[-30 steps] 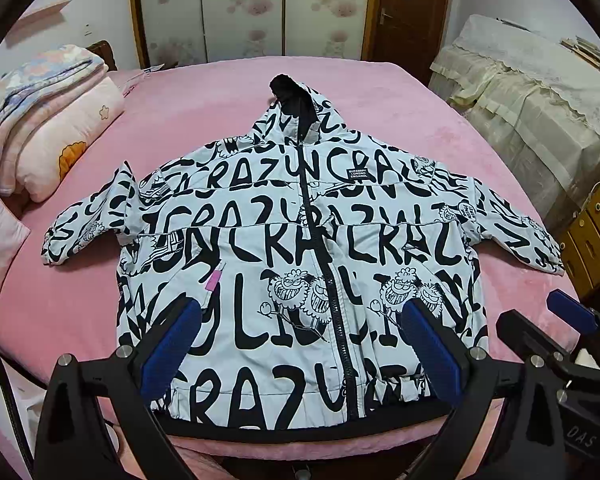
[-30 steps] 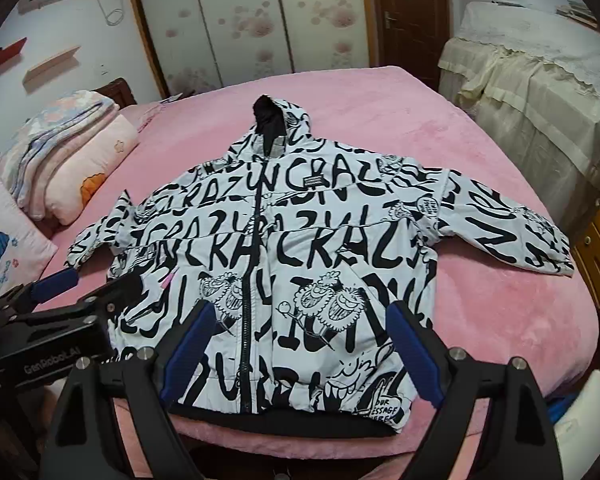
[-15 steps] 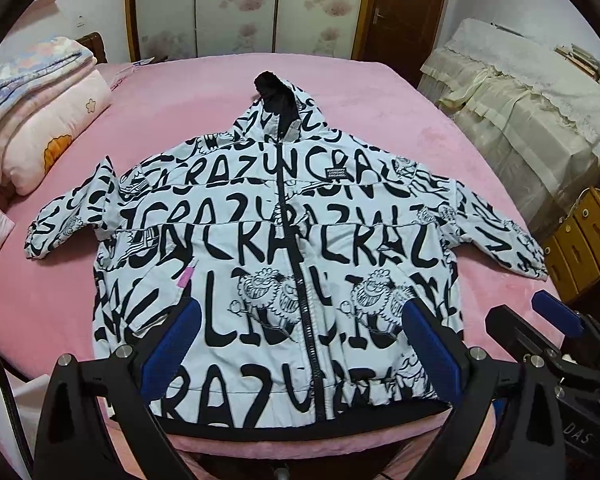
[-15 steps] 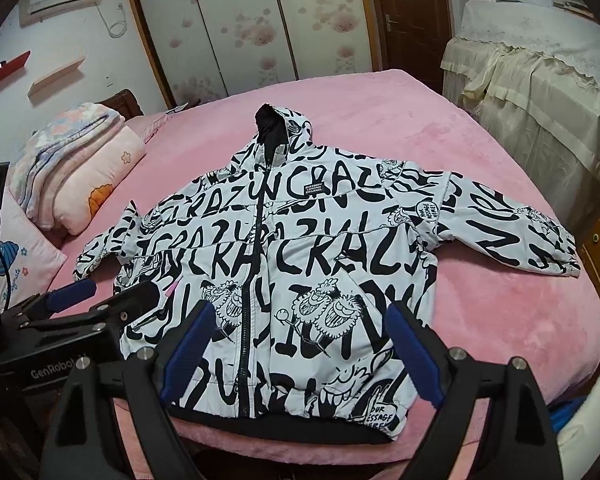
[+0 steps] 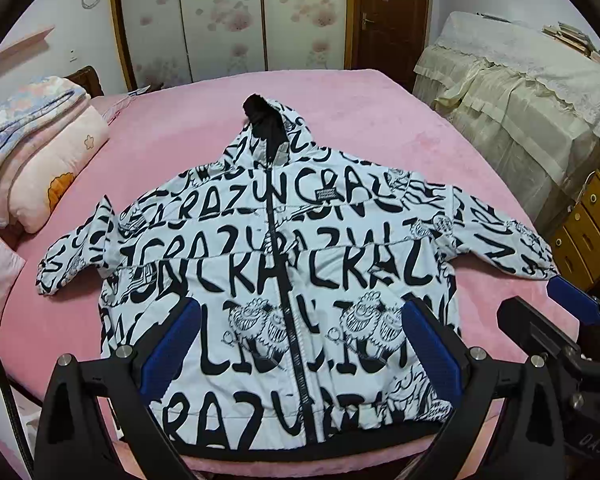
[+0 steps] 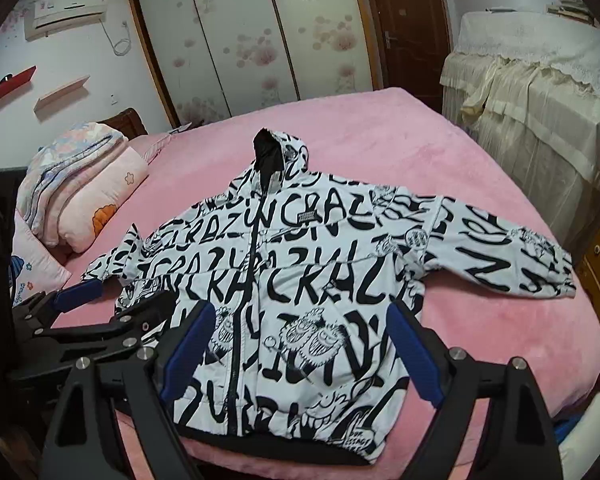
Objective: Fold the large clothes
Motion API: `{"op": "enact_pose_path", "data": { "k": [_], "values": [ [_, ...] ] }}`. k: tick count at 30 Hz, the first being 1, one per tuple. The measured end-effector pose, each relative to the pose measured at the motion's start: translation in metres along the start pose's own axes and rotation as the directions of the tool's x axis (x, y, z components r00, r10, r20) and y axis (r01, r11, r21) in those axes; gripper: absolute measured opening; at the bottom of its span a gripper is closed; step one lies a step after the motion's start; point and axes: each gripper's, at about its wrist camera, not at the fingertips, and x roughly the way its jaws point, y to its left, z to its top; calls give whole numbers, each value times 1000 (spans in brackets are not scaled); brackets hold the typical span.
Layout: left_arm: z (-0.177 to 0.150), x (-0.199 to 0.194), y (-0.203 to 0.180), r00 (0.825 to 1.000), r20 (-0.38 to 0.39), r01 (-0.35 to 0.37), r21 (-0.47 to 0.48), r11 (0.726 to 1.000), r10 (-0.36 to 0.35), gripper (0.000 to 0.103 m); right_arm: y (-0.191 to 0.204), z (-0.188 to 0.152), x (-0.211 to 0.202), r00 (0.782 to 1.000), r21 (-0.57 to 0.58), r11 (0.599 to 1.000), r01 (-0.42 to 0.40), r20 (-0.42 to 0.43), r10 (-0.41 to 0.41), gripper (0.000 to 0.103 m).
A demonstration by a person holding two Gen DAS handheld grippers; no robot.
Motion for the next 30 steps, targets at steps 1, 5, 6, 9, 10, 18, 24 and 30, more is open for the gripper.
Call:
{"op": "enact_pose_path", "data": {
  "k": [1, 5, 6, 9, 10, 18, 24, 30],
  "values": [
    [3, -1, -3, 1000, 6, -3, 3, 1000, 2, 100, -2, 2, -1, 1000, -1, 1000, 1, 5, -1, 88],
    [17, -2, -12, 999, 34, -5, 15, 1000, 5, 100, -10, 12, -7, 999, -6, 1000, 12, 36, -12, 88],
    [22, -3, -16, 999, 42, 2, 18, 1000, -2, 100, -14, 15, -9, 999, -4, 1000, 18, 45, -18, 88],
    [34, -1, -26, 998, 63, 1, 36, 999, -3, 100, -27, 25, -15, 996, 10, 999, 42, 75, -43, 88],
    [39, 0, -31, 997, 75, 1, 45, 999, -4, 100, -31, 28, -16, 995, 15, 999, 50, 84, -51, 88],
    [69, 25, -72, 987, 158, 18, 93, 995, -32, 100, -85, 46, -7, 979, 97, 982, 165, 104, -175, 88],
    [78, 85, -116, 984, 131, 104, 110, 989, -118, 100, -175, 39, 39, 952, 274, 915, 297, -9, -306, 88],
    [68, 149, -164, 982, 62, 169, 117, 979, -177, 100, -290, 1, 76, 928, 489, 791, 368, -137, -348, 85]
  ]
}}
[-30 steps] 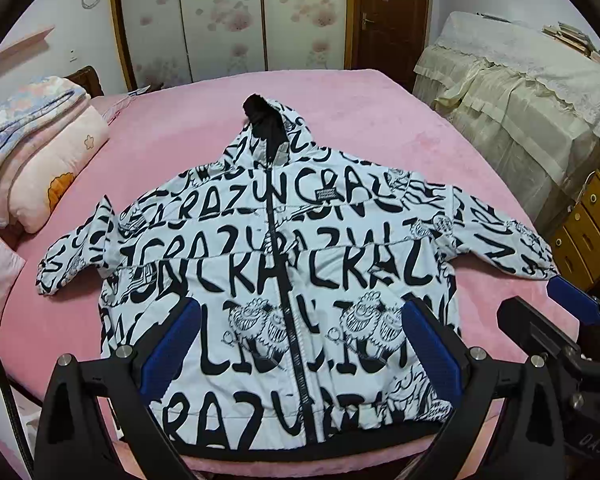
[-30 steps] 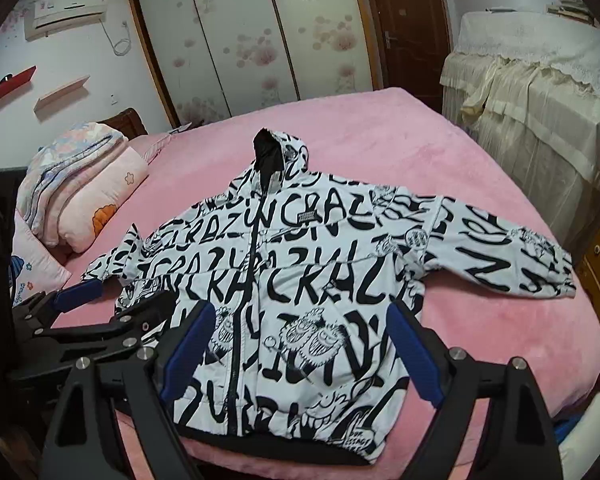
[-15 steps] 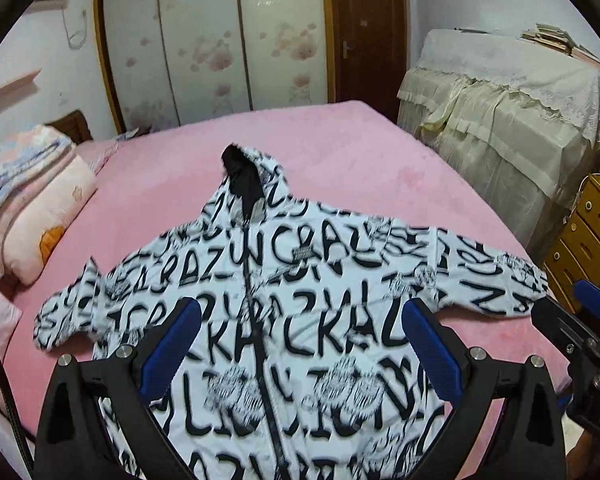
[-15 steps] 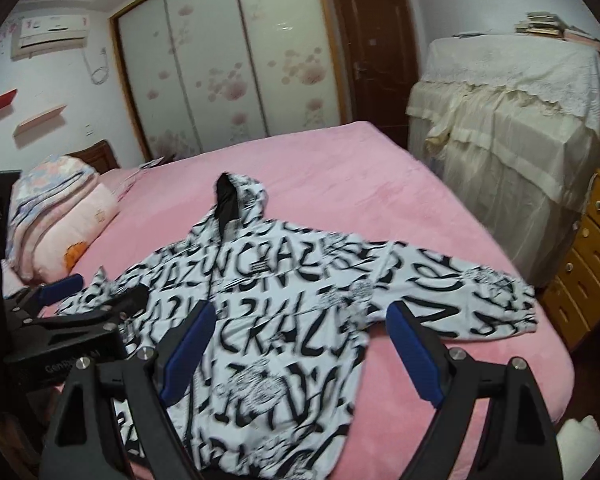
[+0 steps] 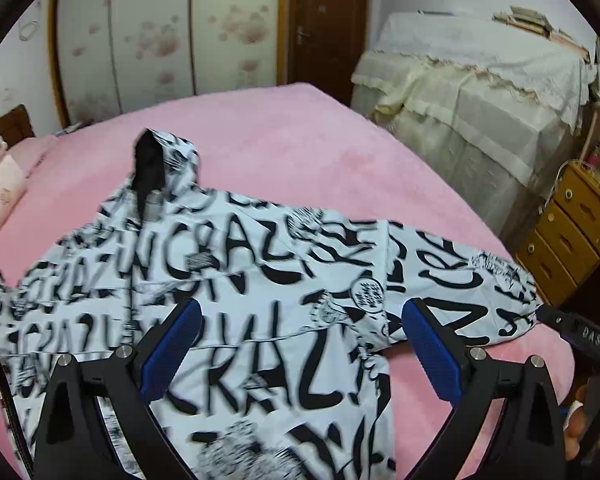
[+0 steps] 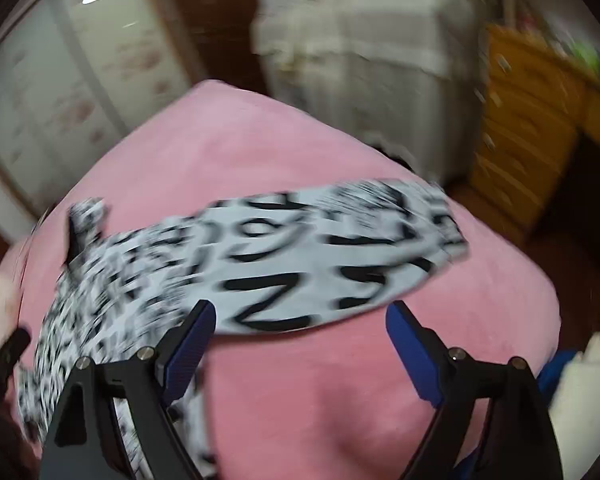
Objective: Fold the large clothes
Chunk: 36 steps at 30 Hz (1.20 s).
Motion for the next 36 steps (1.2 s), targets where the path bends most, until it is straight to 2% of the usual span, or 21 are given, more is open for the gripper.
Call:
{"op": "enact_pose_path", "data": {
  "k": [4, 9, 12, 13, 15, 16, 17, 19, 21, 23, 26, 28, 31, 33, 34, 36],
  "values": [
    [-8, 38, -21, 998, -43, 49, -13, 999, -49, 100, -61, 4, 46, 998, 164, 986, 29, -64, -18, 70],
    [-12, 61, -38, 993, -74, 87, -22, 996, -89, 100, -111, -4, 90, 992, 362, 932, 3, -120, 43, 69],
    [-13, 64, -42, 990, -81, 113, -29, 993, -116, 100, -121, -8, 104, 992, 418, 908, -12, -112, 64, 67],
    [-13, 65, -42, 989, -86, 119, -30, 992, -121, 100, -122, -6, 106, 993, 419, 908, -11, -103, 60, 62],
    [-13, 64, -39, 987, -96, 127, -34, 991, -130, 100, -117, -2, 111, 996, 402, 915, -3, -84, 40, 40],
    [-13, 63, -36, 986, -98, 129, -38, 991, -132, 100, -116, 0, 111, 996, 393, 920, -9, -78, 43, 10],
    [-14, 60, -31, 986, -98, 128, -42, 991, -131, 100, -113, 4, 113, 996, 380, 925, -12, -78, 45, 5],
    [-14, 51, -19, 987, -96, 122, -51, 991, -127, 100, -107, 12, 107, 998, 359, 933, -12, -50, 32, 4],
    [-15, 41, -2, 989, -90, 109, -61, 992, -115, 100, -87, 24, 81, 999, 277, 961, -9, 42, -2, 3],
    [-16, 31, 19, 991, -82, 95, -79, 992, -101, 100, -55, 38, 50, 989, 165, 986, -26, 147, 2, 3],
    [-19, 14, 65, 995, -64, 65, -146, 987, -75, 100, 23, 53, 3, 959, -74, 990, -119, 249, 134, 3],
    [-24, 7, 97, 996, -59, 53, -204, 978, -66, 100, 81, 50, -16, 942, -237, 958, -162, 254, 221, 3],
    [-32, 5, 136, 997, -58, 35, -267, 963, -52, 100, 166, 24, -22, 921, -446, 865, -231, 186, 342, 3],
    [-41, 8, 162, 996, -72, 19, -298, 954, -43, 100, 211, -2, -12, 918, -538, 804, -256, 126, 376, 3],
    [-46, 12, 173, 995, -83, 23, -308, 951, -51, 100, 235, -19, -1, 921, -583, 767, -268, 79, 382, 3],
    [-58, 22, 188, 992, -102, 31, -320, 947, -68, 100, 262, -49, 20, 932, -633, 720, -284, -6, 362, 4]
  ]
}}
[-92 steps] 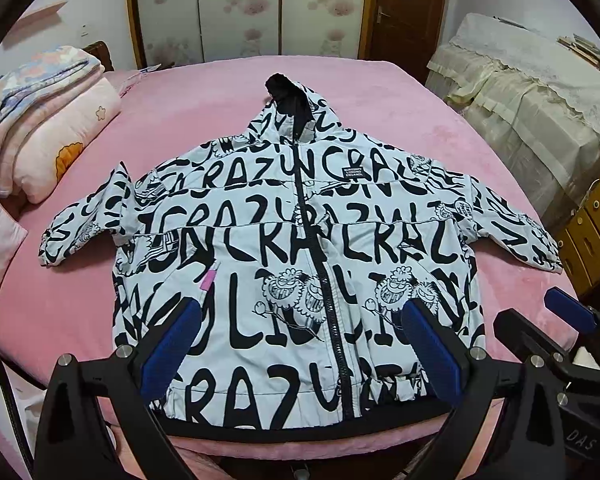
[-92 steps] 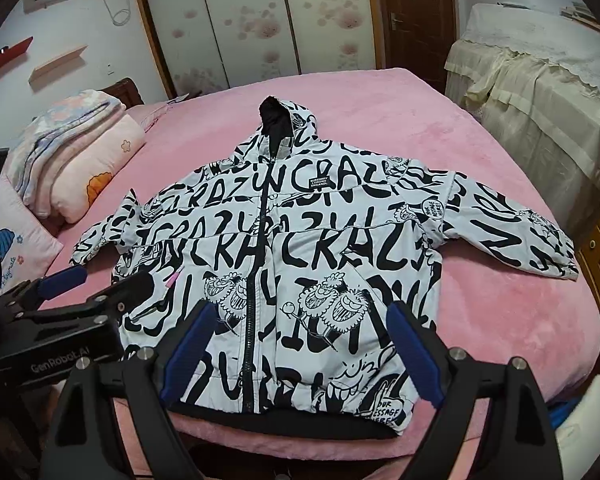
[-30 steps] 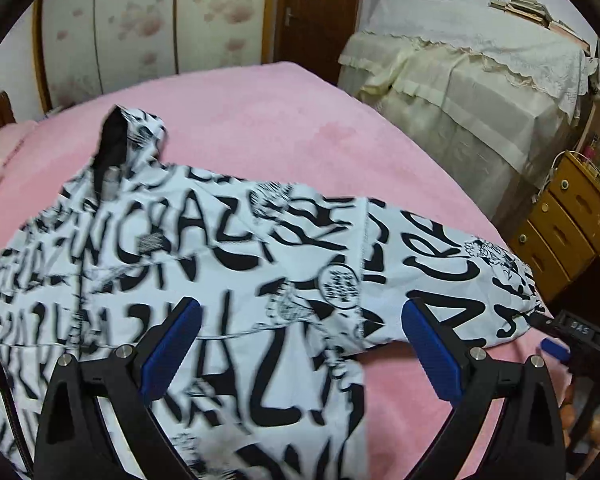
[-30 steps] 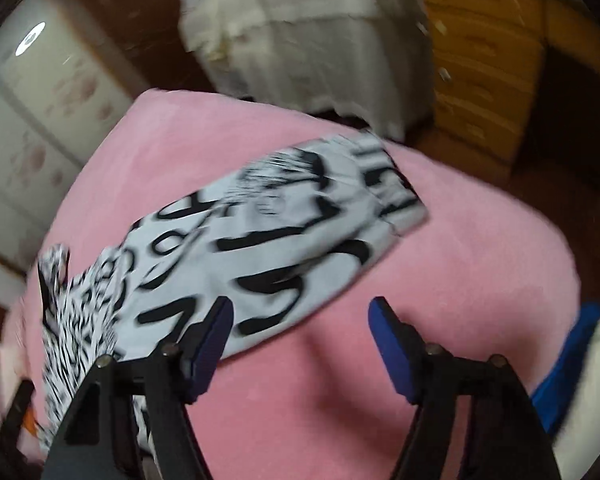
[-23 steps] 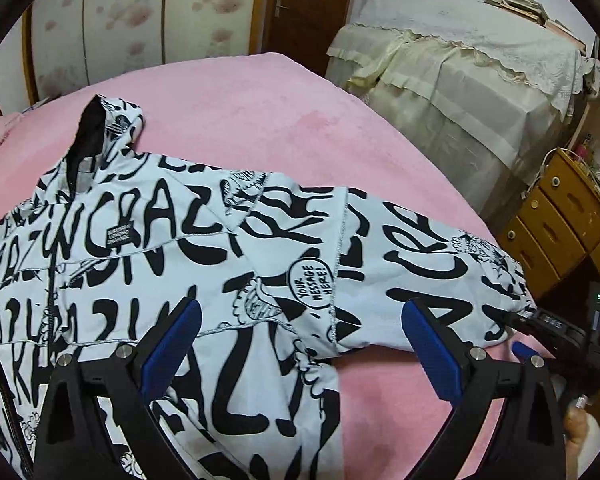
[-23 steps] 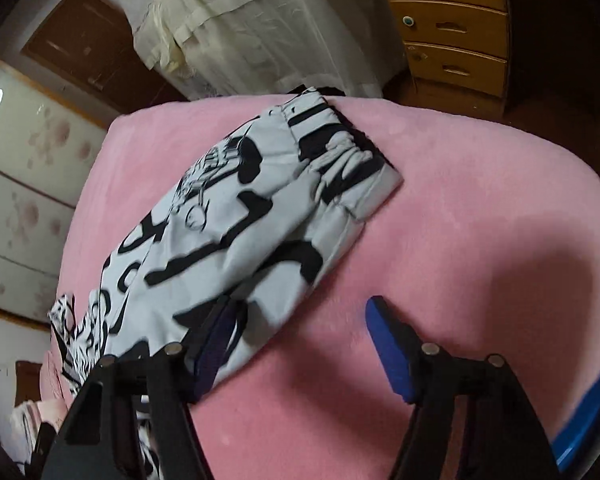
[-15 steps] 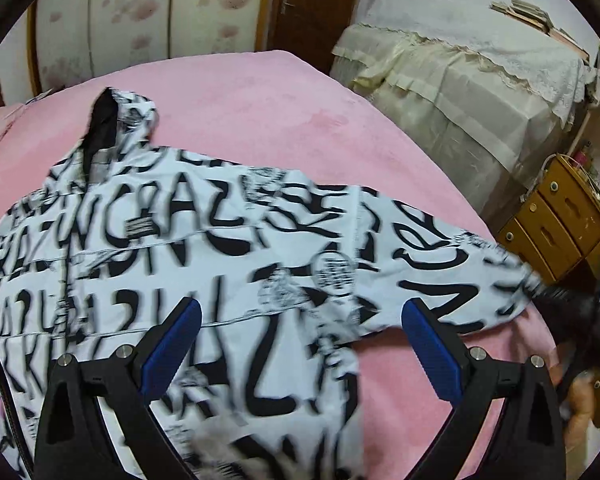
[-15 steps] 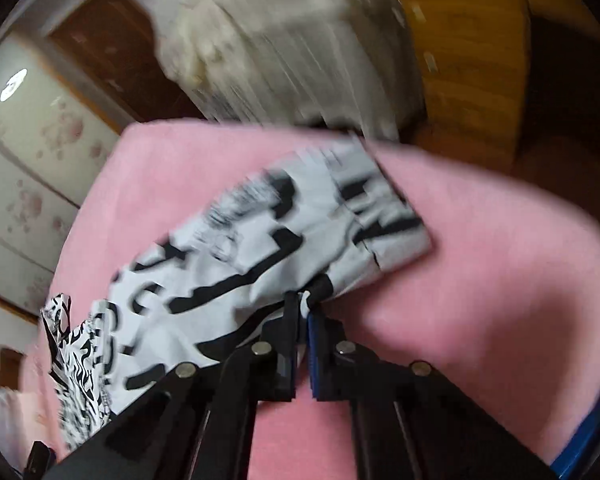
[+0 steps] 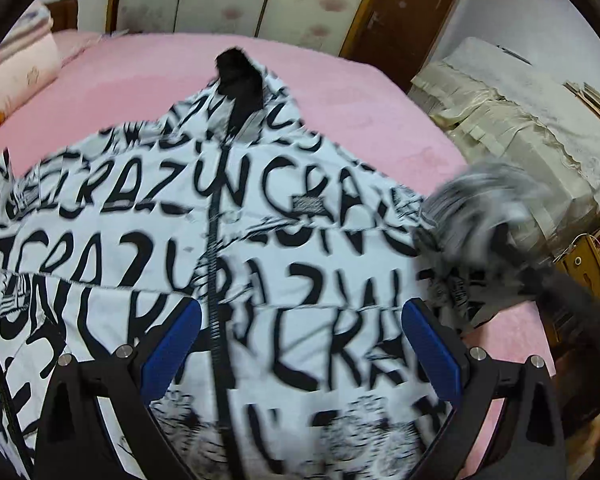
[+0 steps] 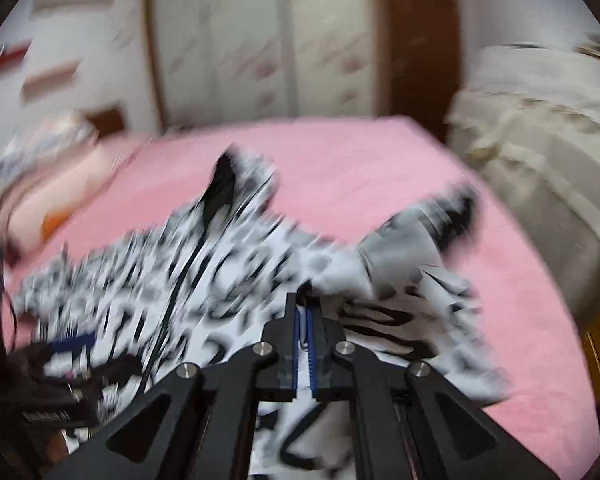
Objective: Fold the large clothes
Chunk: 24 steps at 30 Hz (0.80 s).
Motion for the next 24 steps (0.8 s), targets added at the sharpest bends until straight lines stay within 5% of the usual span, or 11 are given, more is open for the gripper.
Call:
{"op": "enact_pose_path", "data": {
  "k": [4, 10, 14, 18, 24],
  "values": [
    [-8, 21, 28, 996, -63, 62, -49, 997, -65, 100, 36, -39, 48, 992, -100, 995, -26, -126, 13, 30],
    [-12, 45, 37, 961, -100, 245, -126, 961, -258, 88, 25, -57, 46, 970, 1, 997, -76, -231, 74, 33],
    [-15, 68, 33, 902, -144, 374, -216, 902, -408, 72, 7, -61, 23, 972, 123, 988, -92, -207, 116, 33],
    [-22, 94, 27, 824, -159, 469, -349, 812, -544, 70, -9, -72, 1, 972, 235, 965, -114, -172, 157, 33],
    [-21, 126, 11, 788, -145, 493, -434, 754, -599, 70, -18, -86, -8, 969, 292, 949, -117, -177, 174, 33]
  ]
}}
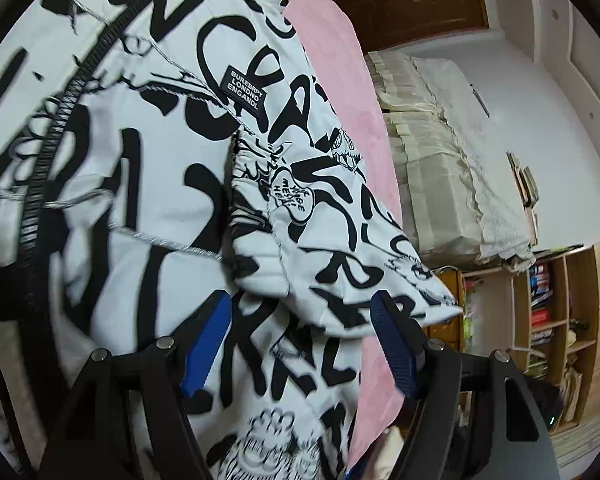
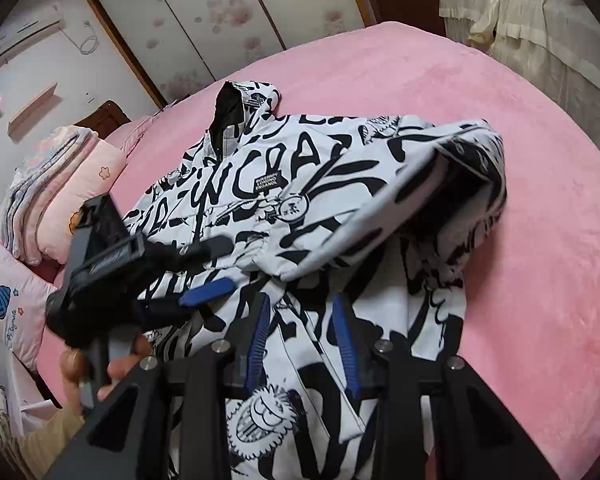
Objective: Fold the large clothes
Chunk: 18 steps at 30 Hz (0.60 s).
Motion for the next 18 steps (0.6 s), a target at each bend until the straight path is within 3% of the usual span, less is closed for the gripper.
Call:
{"op": "enact_pose_path", "data": {
  "k": [6, 11, 14, 18],
  "values": [
    [9, 28, -4, 1000, -3, 3, -34, 999, -3, 69, -8, -6, 0, 1000, 12, 1000, 6, -8, -6, 33],
    [15, 42, -11, 999, -30, -24, -42, 999, 22, 17, -17, -12, -2, 1000, 25, 1000, 19, -6, -19, 33],
    [18, 40, -31, 994, 2, -106, 36, 994, 106, 9, -23, -14, -3, 998, 22, 998, 61, 0, -61, 33],
    [29, 20, -83, 979, 95, -196, 206, 959, 180, 8, -35, -11, 1, 988, 4, 988, 152, 5, -152, 36]
  ]
}}
